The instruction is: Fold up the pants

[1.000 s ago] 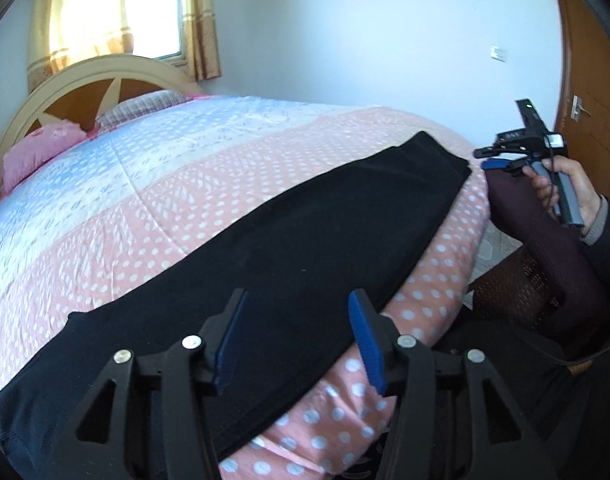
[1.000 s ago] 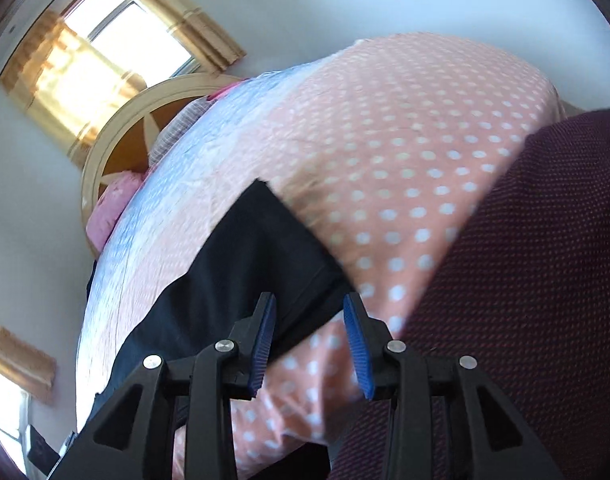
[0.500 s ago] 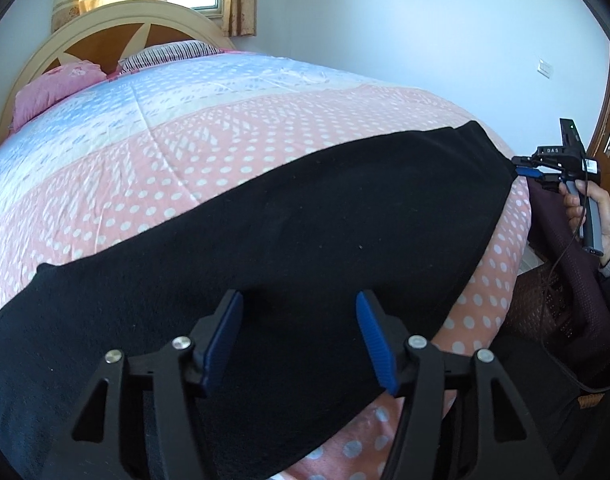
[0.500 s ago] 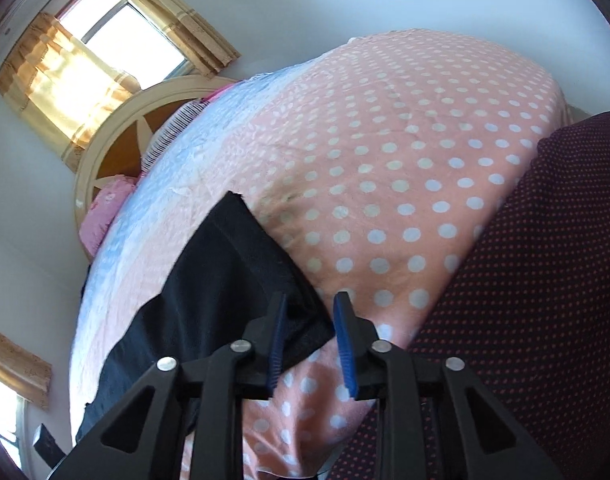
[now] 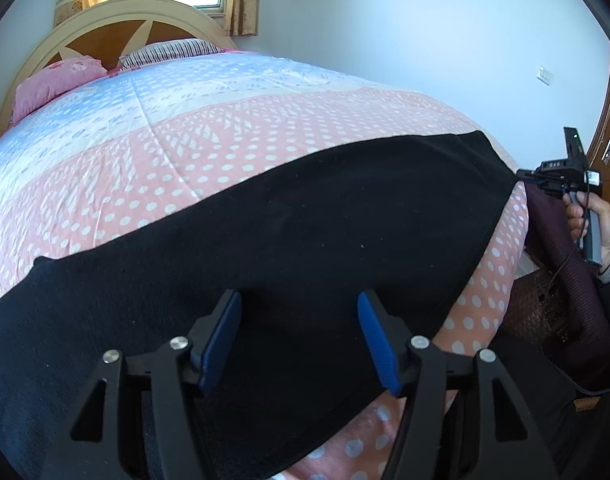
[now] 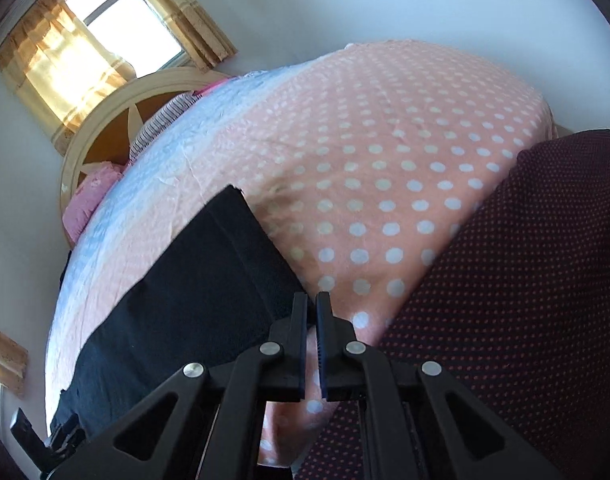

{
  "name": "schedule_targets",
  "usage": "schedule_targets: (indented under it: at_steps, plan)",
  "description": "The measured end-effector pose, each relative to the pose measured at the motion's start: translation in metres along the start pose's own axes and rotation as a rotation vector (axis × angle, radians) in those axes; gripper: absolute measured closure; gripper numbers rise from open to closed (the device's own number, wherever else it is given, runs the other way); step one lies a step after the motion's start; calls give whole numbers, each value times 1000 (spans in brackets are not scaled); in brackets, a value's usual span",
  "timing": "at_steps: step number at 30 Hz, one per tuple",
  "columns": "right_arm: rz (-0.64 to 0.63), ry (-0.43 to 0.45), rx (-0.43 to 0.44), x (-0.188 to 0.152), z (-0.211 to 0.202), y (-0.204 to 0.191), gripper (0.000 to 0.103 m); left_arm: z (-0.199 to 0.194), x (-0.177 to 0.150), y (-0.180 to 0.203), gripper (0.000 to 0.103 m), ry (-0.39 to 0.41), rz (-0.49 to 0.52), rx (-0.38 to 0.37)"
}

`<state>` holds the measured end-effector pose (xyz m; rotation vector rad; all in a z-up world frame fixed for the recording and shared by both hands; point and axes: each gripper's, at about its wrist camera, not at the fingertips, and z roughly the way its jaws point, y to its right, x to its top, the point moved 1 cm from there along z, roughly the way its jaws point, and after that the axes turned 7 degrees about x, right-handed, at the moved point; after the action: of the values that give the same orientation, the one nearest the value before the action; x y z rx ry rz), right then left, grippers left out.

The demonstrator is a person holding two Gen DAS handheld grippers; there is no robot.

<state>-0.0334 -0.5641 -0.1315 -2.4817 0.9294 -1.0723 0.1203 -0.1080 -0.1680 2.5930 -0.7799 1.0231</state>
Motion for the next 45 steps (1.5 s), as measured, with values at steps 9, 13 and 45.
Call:
schedule_targets:
  at_steps: [9,13,45]
  plan:
    - [-44,159,-32,15,-32,-26,75,-13,5,-6,39,38,-5,53]
    - [-152,91,137,8,-8,-68,75,-4,2,-19,39,4,-44,98]
    - [-647,-427,527,-117,135,-416,74,-49,-63,-104,21,-22,-108,258]
